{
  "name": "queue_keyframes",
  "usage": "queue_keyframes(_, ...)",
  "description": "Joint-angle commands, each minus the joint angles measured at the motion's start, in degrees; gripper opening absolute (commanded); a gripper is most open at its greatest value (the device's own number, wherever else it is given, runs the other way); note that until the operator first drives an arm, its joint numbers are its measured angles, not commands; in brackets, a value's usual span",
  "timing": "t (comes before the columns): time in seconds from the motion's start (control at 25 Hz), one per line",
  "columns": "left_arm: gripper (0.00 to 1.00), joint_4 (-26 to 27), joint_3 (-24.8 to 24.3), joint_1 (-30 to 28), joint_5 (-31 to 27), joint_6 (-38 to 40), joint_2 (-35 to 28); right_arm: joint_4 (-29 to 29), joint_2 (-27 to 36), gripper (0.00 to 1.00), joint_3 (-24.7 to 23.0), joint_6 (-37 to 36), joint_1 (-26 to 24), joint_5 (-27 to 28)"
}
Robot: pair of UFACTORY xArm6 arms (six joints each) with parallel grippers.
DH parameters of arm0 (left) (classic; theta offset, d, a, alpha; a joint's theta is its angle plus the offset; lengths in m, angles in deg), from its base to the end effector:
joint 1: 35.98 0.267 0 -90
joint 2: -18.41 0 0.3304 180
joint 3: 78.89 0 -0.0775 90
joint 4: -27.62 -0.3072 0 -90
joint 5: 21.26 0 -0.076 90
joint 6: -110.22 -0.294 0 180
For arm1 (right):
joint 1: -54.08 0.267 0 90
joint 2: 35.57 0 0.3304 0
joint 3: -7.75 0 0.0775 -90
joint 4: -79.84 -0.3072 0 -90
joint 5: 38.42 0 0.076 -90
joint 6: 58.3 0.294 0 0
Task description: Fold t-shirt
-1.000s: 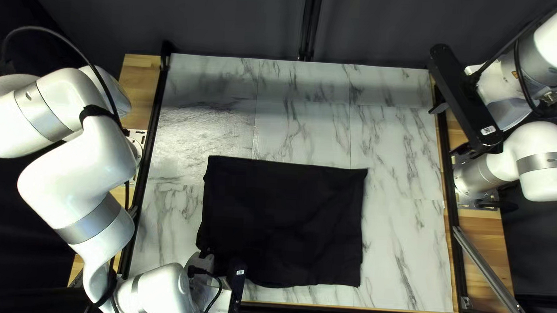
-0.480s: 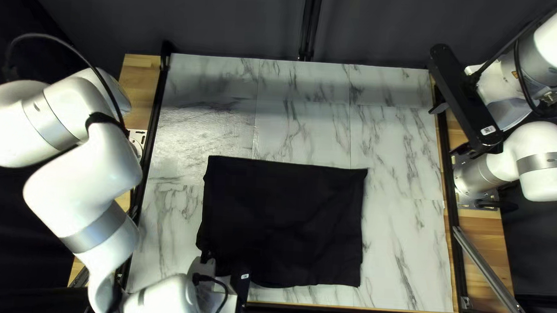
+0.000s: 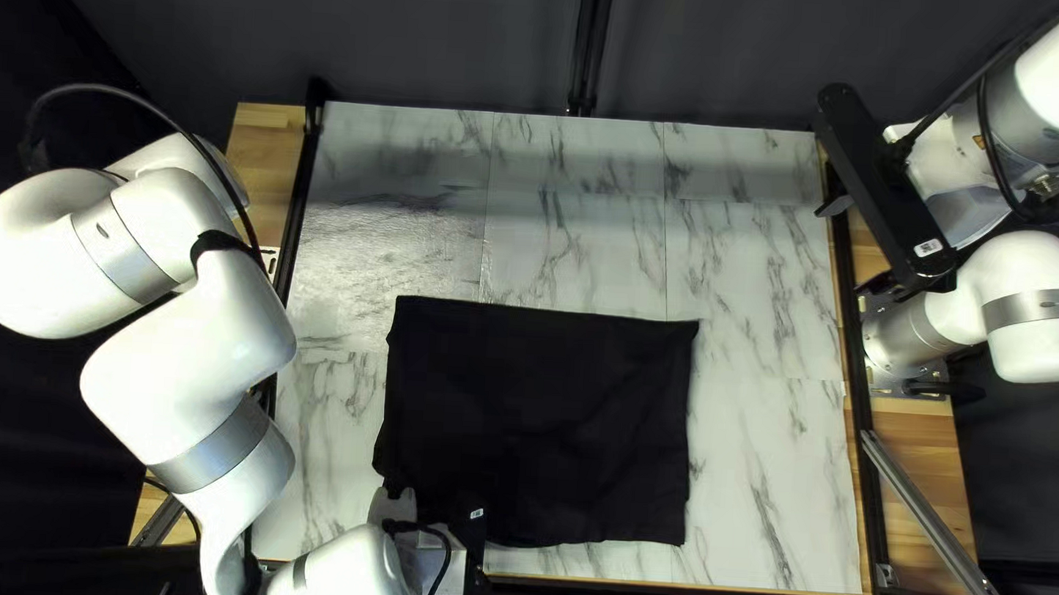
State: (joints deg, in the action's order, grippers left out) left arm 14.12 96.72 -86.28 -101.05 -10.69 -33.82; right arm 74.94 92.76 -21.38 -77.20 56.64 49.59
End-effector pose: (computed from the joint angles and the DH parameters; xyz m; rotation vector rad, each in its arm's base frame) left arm 0.3026 -0.2636 0.0954 -2.5578 -0.0574 0.1923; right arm 0.2161 0.0346 0.3792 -3.0133 -0.5795 -0.3163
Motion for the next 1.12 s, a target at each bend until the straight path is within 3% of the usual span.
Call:
queue_keyframes(0.04,1.0,0.4,-2.06,-0.04,2.4,0.15,-1.43,0.0,0.0,1.0,0.0,0.0,0.0,0.0)
queue_keyframes(0.88,1.0,-4.38,-14.11,-1.36,17.92,7.13,-8.51,0.0,0.0,1.0,0.0,0.0,0.0,0.0)
queue_keyframes(1.12,1.0,-5.46,-15.34,-1.3,19.51,8.5,-9.2,0.0,0.0,1.0,0.0,0.0,0.0,0.0)
